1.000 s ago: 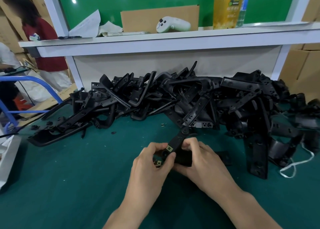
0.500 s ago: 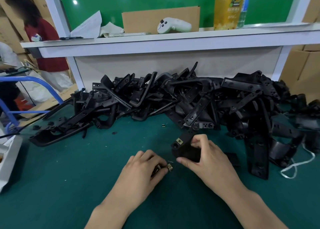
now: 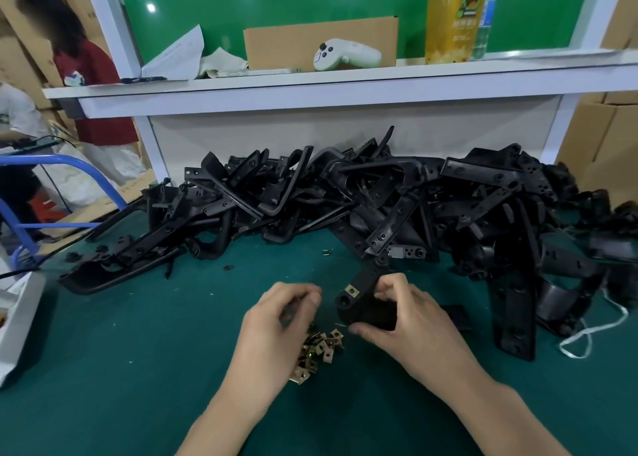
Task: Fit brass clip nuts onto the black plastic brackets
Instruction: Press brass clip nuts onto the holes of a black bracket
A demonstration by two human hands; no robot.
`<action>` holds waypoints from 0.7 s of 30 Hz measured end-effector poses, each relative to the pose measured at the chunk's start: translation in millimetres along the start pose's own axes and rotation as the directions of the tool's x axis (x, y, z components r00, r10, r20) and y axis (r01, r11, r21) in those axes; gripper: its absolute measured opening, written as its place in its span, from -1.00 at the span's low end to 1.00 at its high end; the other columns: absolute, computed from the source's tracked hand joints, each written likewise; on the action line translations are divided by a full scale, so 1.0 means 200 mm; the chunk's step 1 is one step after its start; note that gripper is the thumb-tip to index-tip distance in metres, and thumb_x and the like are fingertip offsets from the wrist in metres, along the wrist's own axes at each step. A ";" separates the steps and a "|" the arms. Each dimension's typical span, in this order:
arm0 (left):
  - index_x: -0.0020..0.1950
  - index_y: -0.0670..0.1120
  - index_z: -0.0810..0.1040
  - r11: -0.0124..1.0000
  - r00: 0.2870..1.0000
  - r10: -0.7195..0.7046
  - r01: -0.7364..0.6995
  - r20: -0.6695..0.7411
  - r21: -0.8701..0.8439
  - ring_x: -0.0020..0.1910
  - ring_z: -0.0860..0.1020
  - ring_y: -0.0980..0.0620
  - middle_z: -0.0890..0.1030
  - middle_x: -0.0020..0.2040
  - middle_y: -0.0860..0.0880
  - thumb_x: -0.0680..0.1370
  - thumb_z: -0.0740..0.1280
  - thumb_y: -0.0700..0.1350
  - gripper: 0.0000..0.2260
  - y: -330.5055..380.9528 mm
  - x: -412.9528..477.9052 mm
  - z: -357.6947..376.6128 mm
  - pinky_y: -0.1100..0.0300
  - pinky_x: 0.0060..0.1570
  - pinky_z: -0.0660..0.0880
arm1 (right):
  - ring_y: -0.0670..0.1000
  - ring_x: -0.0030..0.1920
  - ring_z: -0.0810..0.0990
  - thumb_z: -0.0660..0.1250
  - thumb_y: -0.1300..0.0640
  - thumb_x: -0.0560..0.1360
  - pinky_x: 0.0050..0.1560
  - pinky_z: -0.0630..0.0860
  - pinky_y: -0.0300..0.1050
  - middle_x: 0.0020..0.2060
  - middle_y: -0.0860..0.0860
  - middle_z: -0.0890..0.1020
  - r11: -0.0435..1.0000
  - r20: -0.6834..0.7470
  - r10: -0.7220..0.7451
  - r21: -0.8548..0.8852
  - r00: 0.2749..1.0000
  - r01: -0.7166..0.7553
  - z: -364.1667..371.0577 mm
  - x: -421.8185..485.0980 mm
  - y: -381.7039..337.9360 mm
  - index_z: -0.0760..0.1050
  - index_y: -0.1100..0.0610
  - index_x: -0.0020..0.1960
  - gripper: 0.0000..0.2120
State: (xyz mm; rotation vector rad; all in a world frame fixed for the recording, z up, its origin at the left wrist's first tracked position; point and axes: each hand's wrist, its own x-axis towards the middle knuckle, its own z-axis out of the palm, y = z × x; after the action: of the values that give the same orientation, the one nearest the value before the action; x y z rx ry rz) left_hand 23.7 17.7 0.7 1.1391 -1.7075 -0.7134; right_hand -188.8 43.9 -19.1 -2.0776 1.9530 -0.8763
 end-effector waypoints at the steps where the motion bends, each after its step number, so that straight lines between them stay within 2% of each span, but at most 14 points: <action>1: -0.05 0.21 0.70 0.986 0.996 -0.089 0.084 -0.024 -0.143 -0.09 0.59 0.25 0.67 -0.10 0.24 0.60 0.38 -0.05 -0.84 0.01 0.01 -0.01 0.45 -0.06 0.45 | -0.14 0.05 0.38 0.23 -0.52 0.30 -0.02 0.29 -0.24 0.04 -0.29 0.41 1.000 -0.001 -0.003 -0.007 1.000 0.003 0.00 0.00 0.00 0.08 -0.31 0.05 -0.48; 3: 0.00 0.22 0.71 0.921 0.978 -0.209 0.188 -0.026 -0.342 -0.19 0.58 0.19 0.67 -0.18 0.12 0.61 0.37 -0.07 -0.81 0.01 0.03 -0.03 0.36 -0.09 0.52 | -0.25 -0.03 0.25 0.23 -0.51 0.30 -0.03 0.24 -0.31 0.03 -0.31 0.39 1.000 -0.001 -0.016 -0.023 1.000 0.016 -0.01 0.00 -0.01 0.08 -0.30 0.05 -0.48; 7: 0.12 0.09 0.71 0.791 0.952 -0.305 0.265 0.020 -0.551 -0.15 0.58 0.09 0.67 -0.16 0.02 0.64 0.32 -0.17 -0.78 0.00 0.04 -0.04 0.13 -0.02 0.51 | -0.28 -0.06 0.19 0.26 -0.49 0.34 -0.02 0.19 -0.28 0.03 -0.32 0.38 0.999 0.007 -0.015 -0.039 1.000 0.016 -0.01 0.00 -0.02 0.09 -0.30 0.06 -0.49; 13: 0.20 -0.06 0.66 0.724 0.942 -0.332 0.285 0.046 -0.628 -0.15 0.58 0.07 0.69 -0.12 -0.01 0.65 0.27 -0.23 -0.78 0.01 0.05 -0.04 0.09 0.03 0.49 | -0.32 -0.07 0.15 0.26 -0.48 0.34 -0.01 0.19 -0.26 0.01 -0.31 0.37 0.999 0.011 -0.018 -0.043 1.000 0.019 -0.02 0.00 -0.02 0.09 -0.30 0.05 -0.50; 16: 0.19 -0.09 0.66 0.709 0.942 -0.331 0.283 0.051 -0.646 -0.16 0.57 0.07 0.69 -0.11 -0.02 0.64 0.28 -0.22 -0.79 0.01 0.05 -0.05 0.09 0.02 0.48 | -0.36 -0.05 0.16 0.26 -0.49 0.34 0.02 0.20 -0.25 0.02 -0.31 0.37 0.999 0.012 -0.020 -0.038 1.000 0.021 -0.02 -0.01 -0.02 0.08 -0.30 0.05 -0.51; 19: 0.19 -0.09 0.65 0.700 0.944 -0.325 0.278 0.054 -0.658 -0.17 0.59 0.08 0.71 -0.09 -0.04 0.64 0.28 -0.22 -0.80 0.00 0.05 -0.05 0.11 -0.01 0.49 | -0.30 -0.06 0.18 0.26 -0.48 0.34 0.03 0.21 -0.25 0.01 -0.31 0.37 0.999 0.007 -0.016 -0.039 1.000 0.017 -0.02 -0.01 -0.03 0.09 -0.30 0.05 -0.51; 21: 0.16 -0.07 0.65 0.697 0.946 -0.320 0.276 0.058 -0.661 -0.19 0.61 0.08 0.72 -0.07 -0.07 0.63 0.29 -0.22 -0.81 0.00 0.06 -0.04 0.12 -0.02 0.49 | -0.36 -0.05 0.18 0.26 -0.48 0.35 0.02 0.21 -0.24 0.01 -0.31 0.37 0.999 0.009 -0.022 -0.039 1.000 0.022 -0.02 0.00 -0.03 0.09 -0.30 0.05 -0.51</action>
State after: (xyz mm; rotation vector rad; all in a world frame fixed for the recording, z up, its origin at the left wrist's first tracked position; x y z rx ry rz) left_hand 30.1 7.7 8.8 0.9024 -1.0526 -1.3501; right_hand -185.7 46.7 -12.1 -2.1242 1.9624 -0.8392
